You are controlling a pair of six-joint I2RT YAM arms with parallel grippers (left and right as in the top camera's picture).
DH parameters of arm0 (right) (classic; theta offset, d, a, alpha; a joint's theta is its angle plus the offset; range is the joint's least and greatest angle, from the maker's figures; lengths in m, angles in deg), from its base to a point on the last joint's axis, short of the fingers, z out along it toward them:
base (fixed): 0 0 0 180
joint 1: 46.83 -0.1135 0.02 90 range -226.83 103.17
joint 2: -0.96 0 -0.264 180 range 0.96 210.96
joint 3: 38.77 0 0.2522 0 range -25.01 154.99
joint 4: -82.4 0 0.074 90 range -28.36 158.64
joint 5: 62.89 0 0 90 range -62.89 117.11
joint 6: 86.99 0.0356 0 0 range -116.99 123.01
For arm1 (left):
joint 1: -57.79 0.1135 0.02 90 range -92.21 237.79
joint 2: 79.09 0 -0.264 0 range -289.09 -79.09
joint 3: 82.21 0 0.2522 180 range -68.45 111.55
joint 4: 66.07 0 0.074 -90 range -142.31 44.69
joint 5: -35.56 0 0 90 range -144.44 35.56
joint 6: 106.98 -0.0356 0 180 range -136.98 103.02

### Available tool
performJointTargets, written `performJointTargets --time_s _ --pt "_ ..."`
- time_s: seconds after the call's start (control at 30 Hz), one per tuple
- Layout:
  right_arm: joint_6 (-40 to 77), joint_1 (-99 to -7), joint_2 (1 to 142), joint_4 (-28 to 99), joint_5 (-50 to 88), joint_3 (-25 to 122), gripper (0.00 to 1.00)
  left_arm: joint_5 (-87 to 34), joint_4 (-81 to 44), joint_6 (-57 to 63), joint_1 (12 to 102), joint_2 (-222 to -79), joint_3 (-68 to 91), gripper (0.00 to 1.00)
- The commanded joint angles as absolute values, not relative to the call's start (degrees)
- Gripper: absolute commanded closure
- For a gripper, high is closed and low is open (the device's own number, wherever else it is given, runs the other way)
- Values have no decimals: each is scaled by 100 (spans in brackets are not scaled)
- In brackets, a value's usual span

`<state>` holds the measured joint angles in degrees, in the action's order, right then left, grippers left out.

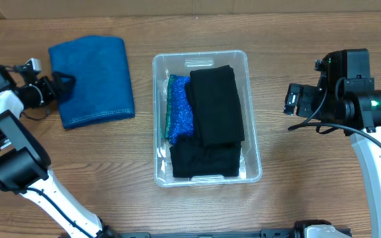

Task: Pack container
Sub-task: 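Grasp the teal-blue towel and lift it over the container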

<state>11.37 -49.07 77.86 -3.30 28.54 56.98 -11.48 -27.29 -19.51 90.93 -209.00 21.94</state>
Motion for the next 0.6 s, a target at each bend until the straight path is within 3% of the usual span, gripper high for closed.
performJointTargets --time_s 0.0,0.07,0.17,0.2,0.33,0.57 --pt "1163 -4896 7771 -328 2826 5674 0 -1196 -2556 -1459 8497 -21354 2032 4" --pt "1161 -4896 7771 -398 2828 5674 0 -1012 -2458 -1308 8357 -21354 2032 29" --pt "1161 -4896 7771 -411 2828 5674 0 -912 -2069 -1197 8354 -21354 2032 88" --pt "1161 -4896 7771 -413 2828 5674 0 -912 -1885 -1203 8368 -21341 2034 96" --pt "1161 -4896 7771 -424 2828 5674 0 -610 -974 -1601 8346 -20869 2065 96" --pt "1161 -4896 7771 -537 2833 5674 0 -593 -535 -1455 8280 -17313 2065 96"
